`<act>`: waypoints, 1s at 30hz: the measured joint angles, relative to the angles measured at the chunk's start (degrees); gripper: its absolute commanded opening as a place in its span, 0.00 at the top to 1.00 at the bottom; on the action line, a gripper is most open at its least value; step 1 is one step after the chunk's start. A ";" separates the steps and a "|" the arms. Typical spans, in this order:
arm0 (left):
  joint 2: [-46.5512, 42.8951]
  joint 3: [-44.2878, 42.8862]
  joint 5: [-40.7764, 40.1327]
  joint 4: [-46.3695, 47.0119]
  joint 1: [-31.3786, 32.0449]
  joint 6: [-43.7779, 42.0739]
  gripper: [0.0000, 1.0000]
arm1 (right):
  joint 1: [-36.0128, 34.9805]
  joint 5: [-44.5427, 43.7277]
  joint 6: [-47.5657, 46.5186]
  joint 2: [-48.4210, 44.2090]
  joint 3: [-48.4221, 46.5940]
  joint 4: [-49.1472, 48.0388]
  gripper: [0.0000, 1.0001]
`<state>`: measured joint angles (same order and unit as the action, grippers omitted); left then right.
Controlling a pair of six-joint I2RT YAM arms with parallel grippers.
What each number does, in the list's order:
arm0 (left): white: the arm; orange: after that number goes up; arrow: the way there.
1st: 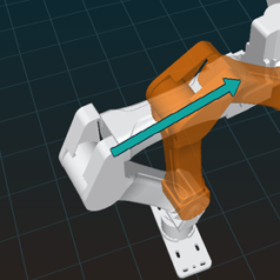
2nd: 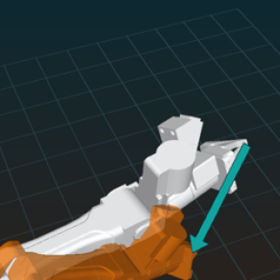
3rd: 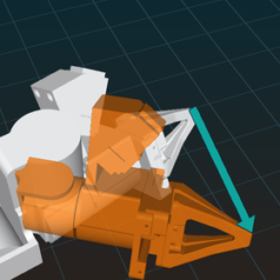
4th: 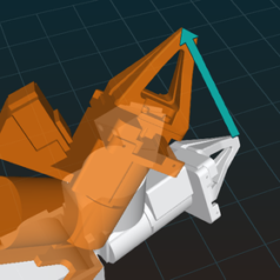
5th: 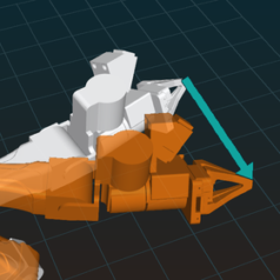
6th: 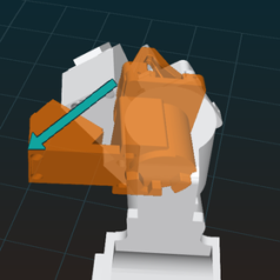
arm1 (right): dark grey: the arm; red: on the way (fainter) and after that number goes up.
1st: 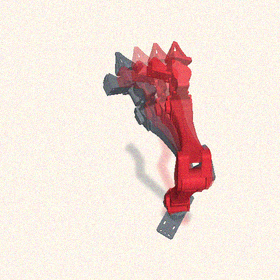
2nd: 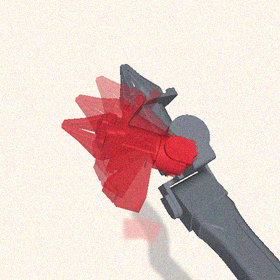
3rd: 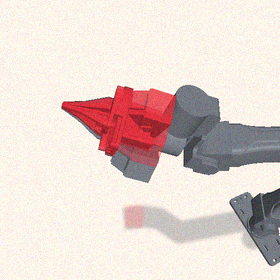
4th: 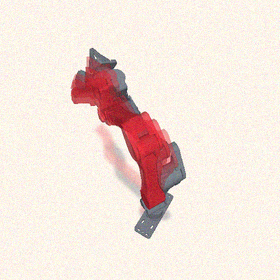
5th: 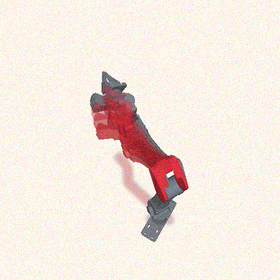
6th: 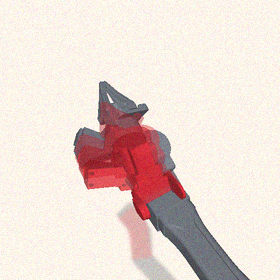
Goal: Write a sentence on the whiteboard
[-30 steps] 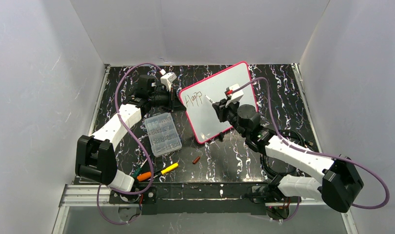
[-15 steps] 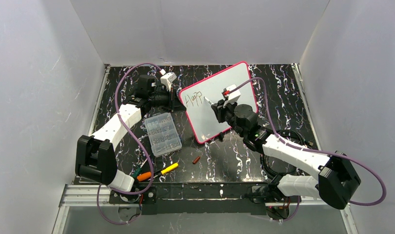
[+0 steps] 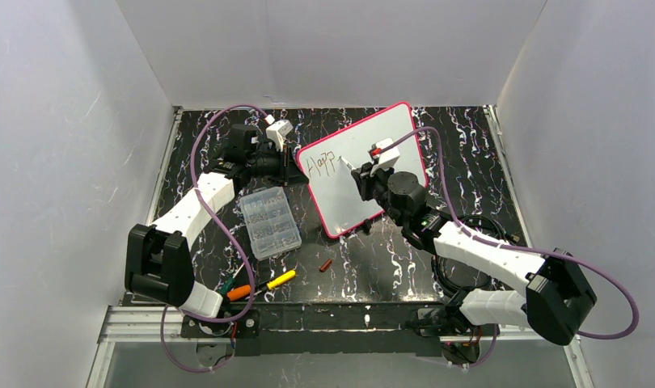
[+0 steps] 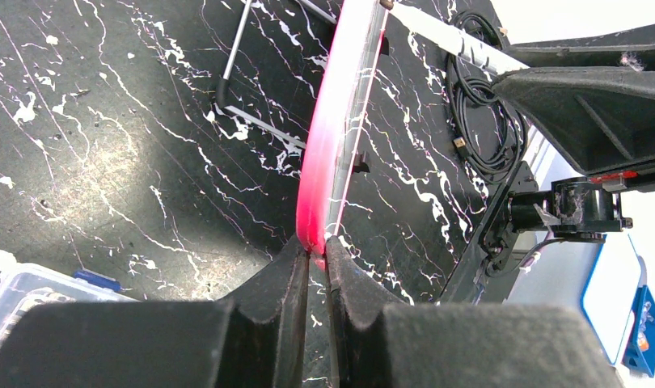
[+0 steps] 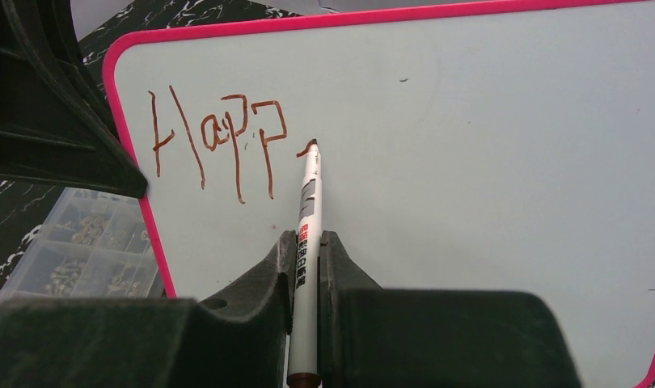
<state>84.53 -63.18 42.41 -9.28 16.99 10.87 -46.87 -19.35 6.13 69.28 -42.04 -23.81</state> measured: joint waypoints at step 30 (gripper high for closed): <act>0.00 0.00 0.17 0.00 0.00 0.00 1.00 | -0.02 0.48 2.49 -2.21 2.25 2.51 0.99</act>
<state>84.53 -63.18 42.59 -9.28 16.99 10.87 -46.89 -18.87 8.62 67.07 -39.79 -21.30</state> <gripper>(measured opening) 0.093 0.188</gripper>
